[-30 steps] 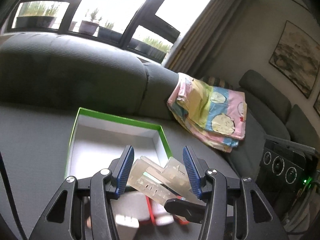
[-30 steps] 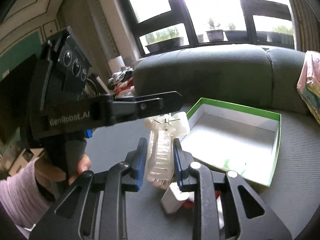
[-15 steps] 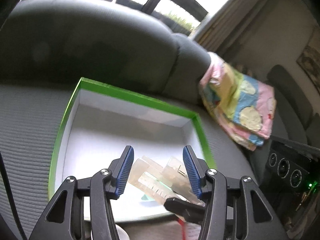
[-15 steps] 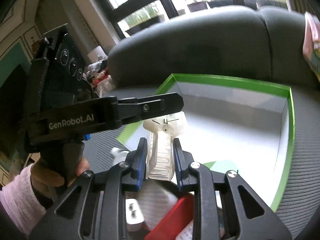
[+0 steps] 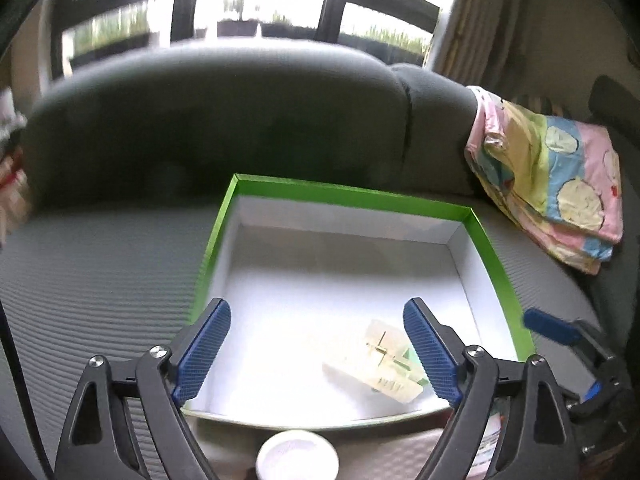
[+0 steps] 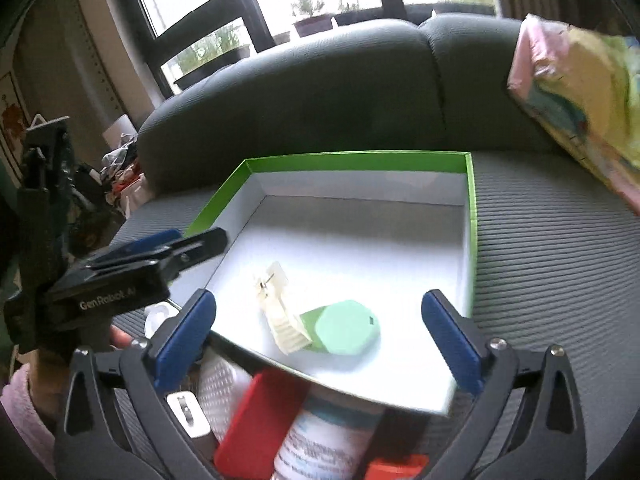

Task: Organize rigid objects
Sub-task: 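Open the right tool to drop the clear clip into the box, then grasp the orange-red barcode bottle with the left tool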

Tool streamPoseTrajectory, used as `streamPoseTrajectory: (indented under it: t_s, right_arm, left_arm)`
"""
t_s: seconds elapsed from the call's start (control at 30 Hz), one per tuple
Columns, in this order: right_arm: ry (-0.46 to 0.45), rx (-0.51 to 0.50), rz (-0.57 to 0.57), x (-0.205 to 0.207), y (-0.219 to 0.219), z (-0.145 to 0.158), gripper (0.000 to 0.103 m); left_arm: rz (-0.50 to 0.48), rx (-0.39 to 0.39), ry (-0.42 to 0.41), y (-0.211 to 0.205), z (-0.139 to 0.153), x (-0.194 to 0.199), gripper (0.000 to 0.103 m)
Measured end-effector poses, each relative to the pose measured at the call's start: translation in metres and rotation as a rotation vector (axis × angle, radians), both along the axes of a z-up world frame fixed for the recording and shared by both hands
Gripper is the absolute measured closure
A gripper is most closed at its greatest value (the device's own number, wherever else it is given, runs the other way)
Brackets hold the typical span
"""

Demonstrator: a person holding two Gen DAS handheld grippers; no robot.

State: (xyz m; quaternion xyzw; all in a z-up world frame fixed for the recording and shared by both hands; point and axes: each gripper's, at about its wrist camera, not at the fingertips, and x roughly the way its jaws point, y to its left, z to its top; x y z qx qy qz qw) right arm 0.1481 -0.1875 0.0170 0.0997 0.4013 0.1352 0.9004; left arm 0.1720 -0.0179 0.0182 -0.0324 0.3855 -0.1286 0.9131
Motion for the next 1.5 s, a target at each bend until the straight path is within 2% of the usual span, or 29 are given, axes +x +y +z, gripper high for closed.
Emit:
streamPoseTrajectory:
  t_s: [0.03,0.07,0.47,0.7,0.83,1.0,1.17,1.37,1.5]
  right_arm:
    - [-0.009,-0.009,-0.009,-0.001,-0.002,0.003,0.001]
    - [-0.022,-0.016,-0.016,-0.006,-0.002,0.006,0.001]
    - [-0.131,-0.046,-0.041,-0.068,-0.005,0.044,0.001]
    - [-0.132,-0.039,-0.072,-0.101,-0.014,0.055,0.001]
    - [-0.111,-0.033,-0.09,-0.117,-0.023,0.055,0.001]
    - [-0.086,-0.031,-0.108,-0.138,-0.033,0.049,0.001]
    - [-0.061,-0.039,-0.099,-0.157,-0.037,0.039,0.001]
    - [-0.008,-0.05,-0.073,-0.176,-0.043,0.014,0.001]
    - [0.03,-0.05,-0.068,-0.182,-0.048,-0.01,0.002]
  left_arm:
    - [0.005,0.019,-0.029,0.0,0.006,-0.008,0.001]
    - [0.009,0.028,-0.049,-0.002,0.009,-0.012,0.0]
    - [0.022,0.126,-0.204,-0.009,0.052,-0.068,0.0]
    - [0.003,0.137,-0.234,-0.013,0.065,-0.101,0.0]
    - [-0.015,0.138,-0.211,-0.011,0.062,-0.119,0.0]
    - [-0.019,0.123,-0.14,0.0,0.049,-0.131,0.0]
    - [-0.031,0.053,-0.076,0.014,0.037,-0.145,0.001]
    - [-0.181,-0.075,-0.004,-0.005,0.018,-0.161,0.001]
    - [-0.28,-0.071,0.024,-0.039,0.008,-0.166,0.001]
